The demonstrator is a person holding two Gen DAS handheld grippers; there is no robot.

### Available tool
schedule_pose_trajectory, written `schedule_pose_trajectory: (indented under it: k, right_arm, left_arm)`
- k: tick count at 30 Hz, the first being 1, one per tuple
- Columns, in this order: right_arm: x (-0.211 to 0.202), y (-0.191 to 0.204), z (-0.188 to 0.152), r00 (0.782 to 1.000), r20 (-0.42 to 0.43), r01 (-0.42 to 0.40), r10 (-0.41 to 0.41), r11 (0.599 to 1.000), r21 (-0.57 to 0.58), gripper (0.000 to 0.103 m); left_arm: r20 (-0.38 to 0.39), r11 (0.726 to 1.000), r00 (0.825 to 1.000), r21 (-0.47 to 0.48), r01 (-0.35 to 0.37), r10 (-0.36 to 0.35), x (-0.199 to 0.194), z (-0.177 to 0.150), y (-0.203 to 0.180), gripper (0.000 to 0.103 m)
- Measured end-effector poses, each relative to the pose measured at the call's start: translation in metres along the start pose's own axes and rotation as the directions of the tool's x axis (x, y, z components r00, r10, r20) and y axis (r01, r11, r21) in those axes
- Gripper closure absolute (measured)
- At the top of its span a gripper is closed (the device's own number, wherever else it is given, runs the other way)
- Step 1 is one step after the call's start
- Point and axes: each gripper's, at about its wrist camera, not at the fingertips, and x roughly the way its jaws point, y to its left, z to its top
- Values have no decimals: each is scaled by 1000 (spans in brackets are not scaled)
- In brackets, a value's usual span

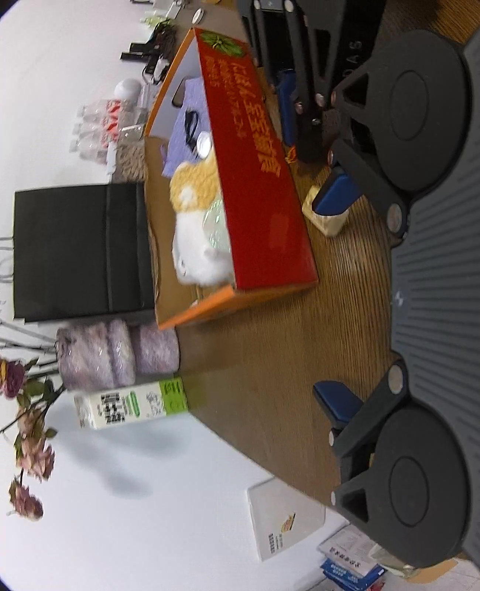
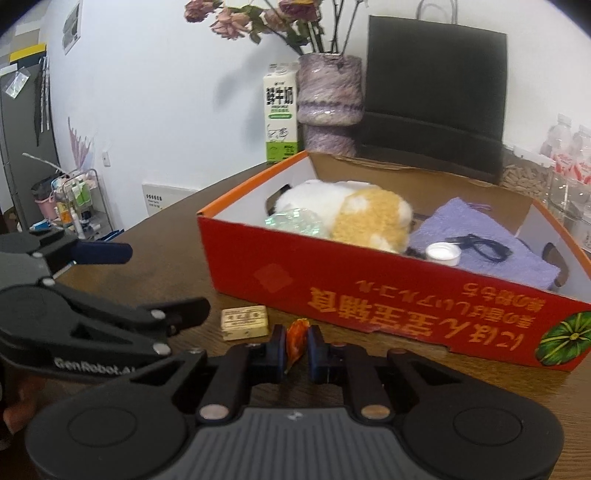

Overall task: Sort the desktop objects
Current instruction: 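Move both tools back toward the beige block and orange item, then grasp the beige block with the left tool while the right grasps the orange item, then carry the beige block and orange item over the box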

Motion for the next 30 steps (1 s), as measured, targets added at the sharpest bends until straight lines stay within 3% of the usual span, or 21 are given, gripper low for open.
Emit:
schedule_pose_trajectory:
  k: [9,17,24,30]
  right_arm:
    - [-10,-29,-4,1000,16,15,-16,1000,24,92]
    - [-18,-42,-9,999,29,14,-15,999,32,92]
    - [-28,-40,-10,998,59,13,-15,999,30,92]
    - [-41,-43,-10,995,101,16,-20,999,44,92]
  left_arm:
    - [-54,997,996,4,75,-74,19,6,-23,31]
    - [-59,991,989,-33,130,-132,24,5,-32,81]
    - [-55,986,987,-84,143,-148,16,3,-37,82]
    - [-4,984,990,-106,142,-143,-2,7,-44,82]
